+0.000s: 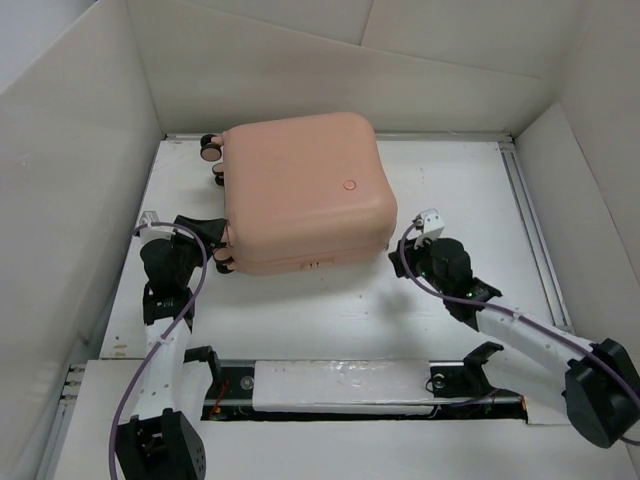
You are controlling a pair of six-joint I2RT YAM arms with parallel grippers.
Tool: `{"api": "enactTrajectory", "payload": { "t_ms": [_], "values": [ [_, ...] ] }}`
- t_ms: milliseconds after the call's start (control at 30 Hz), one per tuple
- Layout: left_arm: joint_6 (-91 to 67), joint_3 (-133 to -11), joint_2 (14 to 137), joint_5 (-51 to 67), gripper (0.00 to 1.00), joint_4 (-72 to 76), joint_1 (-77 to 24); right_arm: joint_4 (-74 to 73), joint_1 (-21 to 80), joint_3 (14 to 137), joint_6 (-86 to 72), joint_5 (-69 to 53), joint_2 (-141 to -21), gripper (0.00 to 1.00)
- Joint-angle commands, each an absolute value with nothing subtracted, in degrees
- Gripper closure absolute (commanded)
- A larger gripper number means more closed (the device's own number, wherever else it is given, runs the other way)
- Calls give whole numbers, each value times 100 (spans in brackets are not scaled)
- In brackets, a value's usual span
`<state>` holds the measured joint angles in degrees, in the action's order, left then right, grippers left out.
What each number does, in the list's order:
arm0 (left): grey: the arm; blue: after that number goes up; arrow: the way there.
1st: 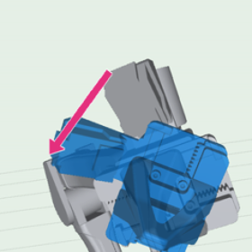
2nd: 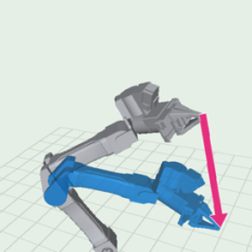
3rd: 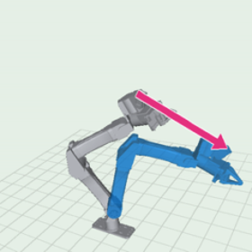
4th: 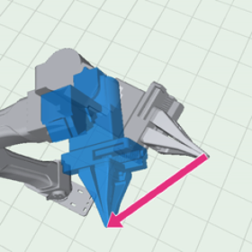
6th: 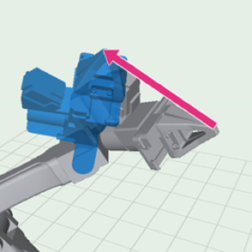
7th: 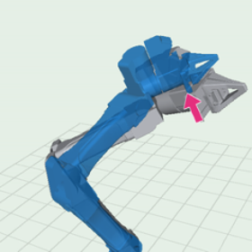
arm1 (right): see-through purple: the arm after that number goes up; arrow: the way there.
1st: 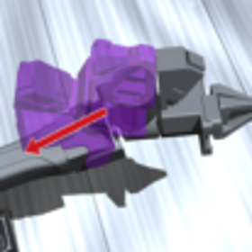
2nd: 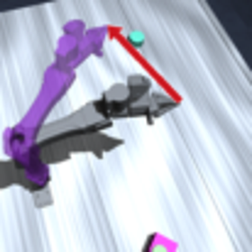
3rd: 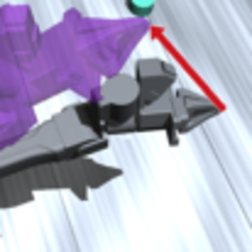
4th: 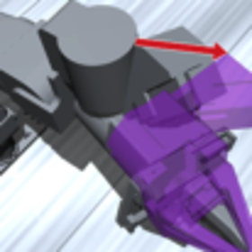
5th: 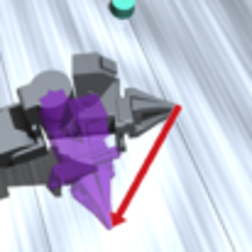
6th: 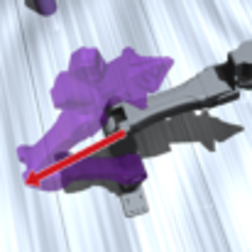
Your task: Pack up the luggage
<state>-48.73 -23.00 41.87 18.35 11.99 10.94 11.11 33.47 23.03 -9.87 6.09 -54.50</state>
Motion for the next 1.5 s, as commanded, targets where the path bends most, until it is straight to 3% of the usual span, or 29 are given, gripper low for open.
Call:
{"api": "enactTrajectory", "payload": {
  "t_ms": [0,433,500,633,667,700,833,900,967,1067,1233,1400,1467],
  "values": [
    [-4825,-2180,4210,2276,100,1599,1011,1845,3085,2645,-520,-95,-5888,47],
    [-4825,-2013,4210,2504,100,1766,1011,3163,2769,2768,-176,-879,-6959,48],
    [-4773,-2013,4210,2557,100,1767,1011,3252,2707,2838,-114,-949,-7145,52],
    [-4772,-1943,4210,2671,100,1880,1011,3699,2707,2726,-254,-1011,-7339,80],
    [-4825,-1864,4210,2724,100,1950,1011,3909,2768,2655,-316,-932,-7261,95],
    [-4904,-1724,4210,2846,100,2143,1011,4085,2925,2480,-473,-827,-7181,100],
    [-5027,-1451,4158,2892,100,2460,871,4148,3575,2276,-1357,-519,-6575,100],
    [-5088,-1241,4157,2830,100,2592,694,4514,4540,2057,-1931,-107,-6495,100],
    [-5325,-1056,4096,2900,100,2907,694,4649,5670,2109,-2451,541,-6766,100],
    [-5387,-949,3929,3137,100,2909,694,4378,6195,2880,-2514,1344,-7635,100],
    [-5449,-748,3307,3296,100,2769,694,3148,6258,4419,-2259,1942,-8446,100],
    [-5090,-888,3094,3296,100,2251,694,2480,5627,4526,-1707,1750,-7597,100],
    [-5089,-940,3094,3235,100,2250,694,2181,4732,4841,-1652,851,-7366,100]
  ]
}}
